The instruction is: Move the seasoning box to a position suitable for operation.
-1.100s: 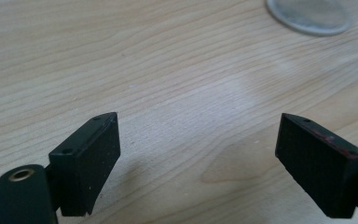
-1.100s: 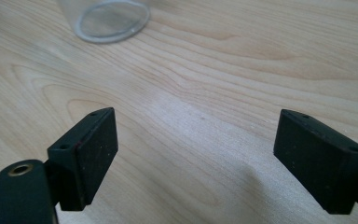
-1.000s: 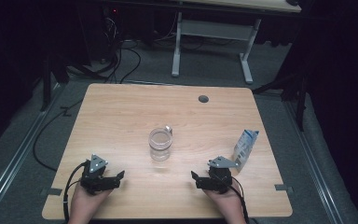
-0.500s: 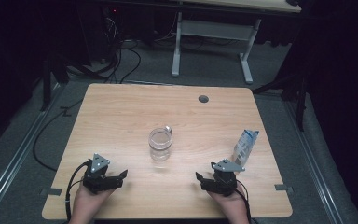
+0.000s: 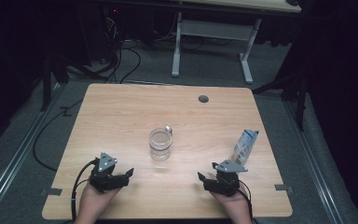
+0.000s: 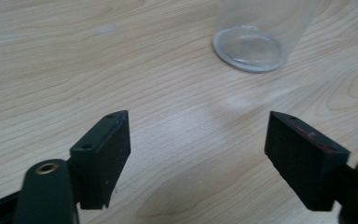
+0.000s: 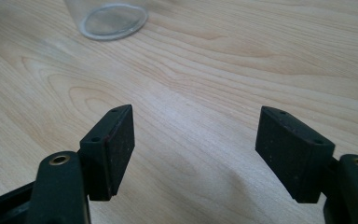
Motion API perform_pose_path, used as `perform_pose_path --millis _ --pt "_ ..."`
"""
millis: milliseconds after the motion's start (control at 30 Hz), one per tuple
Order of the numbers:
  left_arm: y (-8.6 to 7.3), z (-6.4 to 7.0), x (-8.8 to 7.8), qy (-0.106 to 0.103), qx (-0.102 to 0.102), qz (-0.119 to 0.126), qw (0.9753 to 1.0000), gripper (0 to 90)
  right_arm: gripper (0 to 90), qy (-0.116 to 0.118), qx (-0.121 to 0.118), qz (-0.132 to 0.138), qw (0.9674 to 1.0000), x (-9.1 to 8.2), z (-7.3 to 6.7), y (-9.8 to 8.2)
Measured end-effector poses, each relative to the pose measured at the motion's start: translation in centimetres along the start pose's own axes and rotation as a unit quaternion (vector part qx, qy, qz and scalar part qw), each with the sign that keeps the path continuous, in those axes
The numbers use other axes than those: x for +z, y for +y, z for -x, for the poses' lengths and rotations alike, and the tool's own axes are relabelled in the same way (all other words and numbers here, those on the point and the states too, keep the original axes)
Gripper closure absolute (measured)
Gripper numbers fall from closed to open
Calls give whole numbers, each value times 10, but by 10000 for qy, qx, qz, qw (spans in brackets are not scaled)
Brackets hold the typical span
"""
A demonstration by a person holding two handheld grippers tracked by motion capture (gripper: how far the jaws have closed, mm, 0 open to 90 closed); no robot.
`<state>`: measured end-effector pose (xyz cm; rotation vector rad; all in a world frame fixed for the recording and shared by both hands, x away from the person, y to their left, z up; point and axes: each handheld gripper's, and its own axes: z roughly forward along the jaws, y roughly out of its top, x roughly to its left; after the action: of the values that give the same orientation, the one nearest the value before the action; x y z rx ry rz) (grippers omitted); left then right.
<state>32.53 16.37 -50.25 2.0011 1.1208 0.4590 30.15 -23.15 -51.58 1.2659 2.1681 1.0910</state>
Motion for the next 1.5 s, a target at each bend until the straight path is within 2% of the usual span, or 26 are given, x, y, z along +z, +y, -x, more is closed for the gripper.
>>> perform_pose_path --millis 67,133,233,400,500,600,733,833,933,1100,1133,1267,1333,1500 --pt "2 -1 3 -90 -80 -63 9999 259 306 22 84 5 10000 0 2 1" --pt "4 -3 3 -116 -104 -34 9999 273 319 18 57 8 10000 1 2 3" --pt "5 -5 4 -63 -100 -4 9999 291 338 1 0 21 10000 4 1 5" --pt "7 -4 6 -75 -197 43 9998 301 384 -55 -75 58 9999 6 1 7" --pt "9 -3 6 -114 -289 122 9994 316 414 -28 -41 63 10000 5 3 8" --pt "12 -3 8 -97 -361 114 9992 324 417 9 -28 33 10000 6 4 9" --pt "16 -4 10 -176 -511 109 9985 347 411 -25 -75 -15 10000 7 4 9" --pt "20 -4 11 -97 -565 177 9982 354 406 -17 -47 -56 10000 7 4 6" --pt "24 -2 13 -64 -559 179 9983 363 402 -18 -20 -73 10000 7 5 3" --pt "33 0 16 -147 -541 238 9981 384 399 -99 -62 0 9999 2 6 6" --pt "35 0 17 -141 -532 237 9982 396 398 -98 -5 -9 10000 1 6 6" --pt "42 1 21 -201 -477 177 9985 433 389 -128 -20 -3 9999 1 8 5" --pt "45 2 24 -172 -401 159 9989 446 386 -129 -8 -14 9999 0 8 5" --pt "47 2 28 -107 -411 278 9987 496 385 -153 48 -41 9999 -1 9 4"
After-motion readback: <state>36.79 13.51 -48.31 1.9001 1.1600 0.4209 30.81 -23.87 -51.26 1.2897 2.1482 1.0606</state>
